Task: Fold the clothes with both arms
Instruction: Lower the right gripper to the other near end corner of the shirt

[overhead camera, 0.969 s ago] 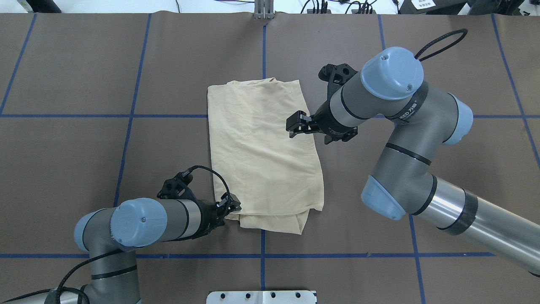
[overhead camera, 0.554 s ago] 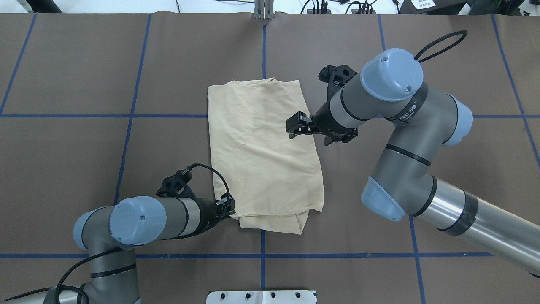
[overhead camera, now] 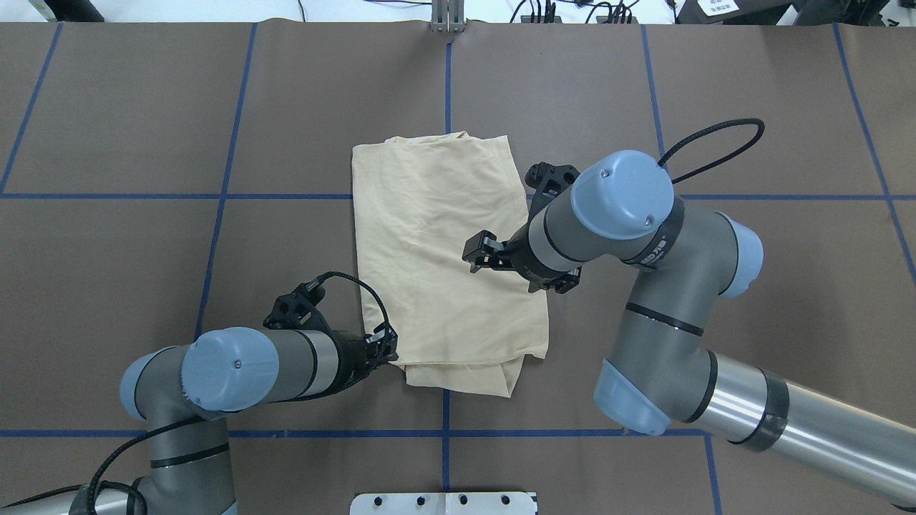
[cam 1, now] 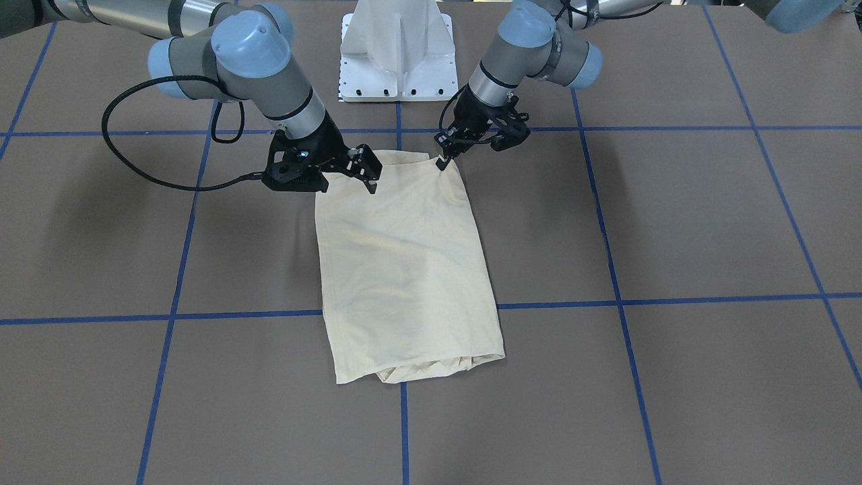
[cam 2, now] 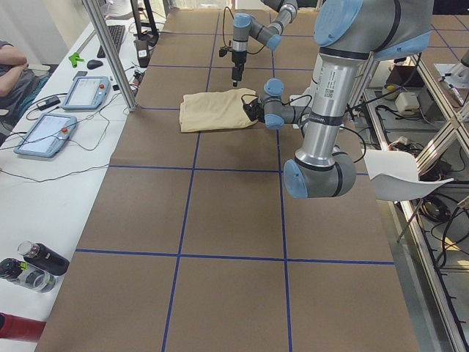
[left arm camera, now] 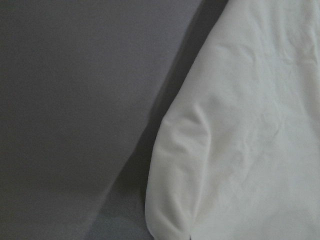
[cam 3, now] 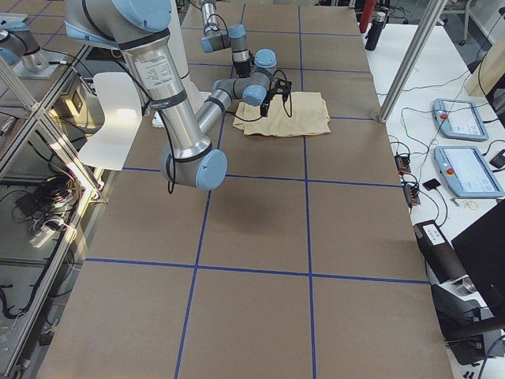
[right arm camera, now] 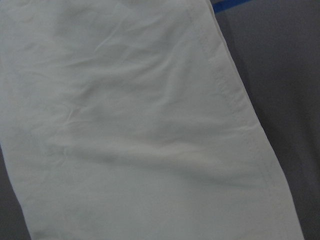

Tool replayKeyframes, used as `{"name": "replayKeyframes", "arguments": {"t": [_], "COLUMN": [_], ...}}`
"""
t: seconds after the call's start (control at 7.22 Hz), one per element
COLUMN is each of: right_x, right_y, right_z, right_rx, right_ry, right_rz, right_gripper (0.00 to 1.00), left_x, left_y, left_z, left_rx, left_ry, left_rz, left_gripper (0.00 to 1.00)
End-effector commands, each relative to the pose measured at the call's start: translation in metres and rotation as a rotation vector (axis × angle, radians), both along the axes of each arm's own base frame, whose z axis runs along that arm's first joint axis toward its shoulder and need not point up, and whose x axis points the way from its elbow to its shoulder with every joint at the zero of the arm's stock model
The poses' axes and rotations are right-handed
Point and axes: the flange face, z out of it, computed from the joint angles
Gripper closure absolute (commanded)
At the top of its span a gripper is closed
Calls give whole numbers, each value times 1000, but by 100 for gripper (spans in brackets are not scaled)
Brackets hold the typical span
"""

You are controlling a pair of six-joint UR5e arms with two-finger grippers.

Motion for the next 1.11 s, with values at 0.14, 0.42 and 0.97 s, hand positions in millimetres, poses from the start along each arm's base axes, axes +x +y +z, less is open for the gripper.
{"name": "replayKeyframes", "arguments": {"t": [0.14, 0.42, 0.97], "right_x": [-37, -52, -64], "right_y": [41, 71, 87], "right_z": [12, 24, 30], "right_rx": [-134, -99, -149], "right_ry": [133, 181, 247], "right_rz": [91, 91, 57], "right_gripper": [0, 0, 0], "left_x": [0, 0, 0], "left_y": [0, 1, 1], "left_z": [-1, -1, -1], "left_rx": [-1, -3, -10], "left_ry": [3, 1, 4], "left_rz": [0, 1, -1], "left_gripper": [100, 100, 100]}}
